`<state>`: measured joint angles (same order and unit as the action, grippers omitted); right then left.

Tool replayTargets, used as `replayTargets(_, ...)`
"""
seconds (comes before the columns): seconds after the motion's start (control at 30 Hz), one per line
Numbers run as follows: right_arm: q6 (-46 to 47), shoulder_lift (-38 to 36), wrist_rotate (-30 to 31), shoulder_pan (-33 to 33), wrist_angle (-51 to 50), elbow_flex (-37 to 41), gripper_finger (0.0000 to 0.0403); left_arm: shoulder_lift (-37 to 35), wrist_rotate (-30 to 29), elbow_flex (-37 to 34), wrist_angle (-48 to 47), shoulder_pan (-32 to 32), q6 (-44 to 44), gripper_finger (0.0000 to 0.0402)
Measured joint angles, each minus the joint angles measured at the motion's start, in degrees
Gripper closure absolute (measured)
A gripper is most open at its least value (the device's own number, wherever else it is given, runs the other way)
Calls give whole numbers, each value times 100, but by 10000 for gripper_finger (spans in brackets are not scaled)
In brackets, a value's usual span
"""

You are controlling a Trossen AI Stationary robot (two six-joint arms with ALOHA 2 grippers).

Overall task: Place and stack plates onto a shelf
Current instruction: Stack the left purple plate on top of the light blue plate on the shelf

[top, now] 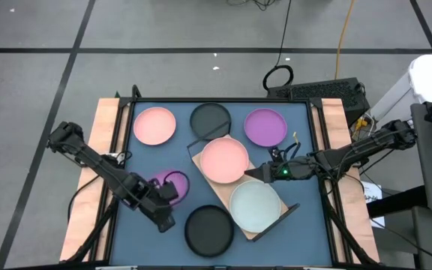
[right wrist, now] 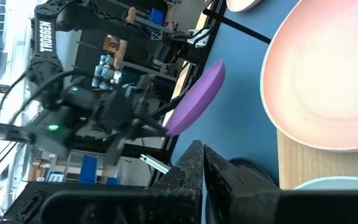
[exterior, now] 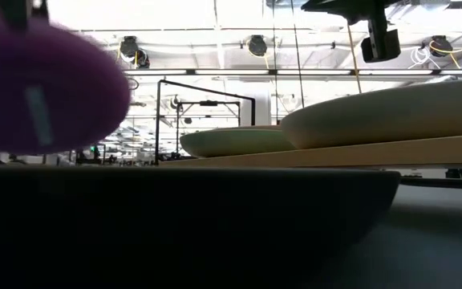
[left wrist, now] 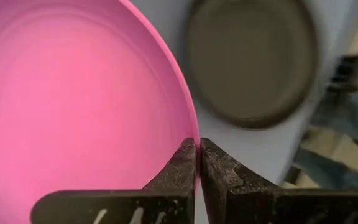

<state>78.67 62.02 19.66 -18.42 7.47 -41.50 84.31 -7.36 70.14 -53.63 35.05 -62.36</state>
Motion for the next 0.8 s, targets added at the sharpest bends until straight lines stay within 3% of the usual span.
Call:
replayTargets(0.2, -26, 0, 0, -2, 1, 0, 403, 0, 281, 550, 127, 115, 1251, 394)
replayTargets(0.57, -11, -170, 30, -139, 168, 7, 403, 2, 286, 1006, 631, 144, 3769, 394)
replayTargets(0.8, -490, -663, 933, -351, 616, 7, 403, 2, 604, 1017, 1477, -93, 5011, 394)
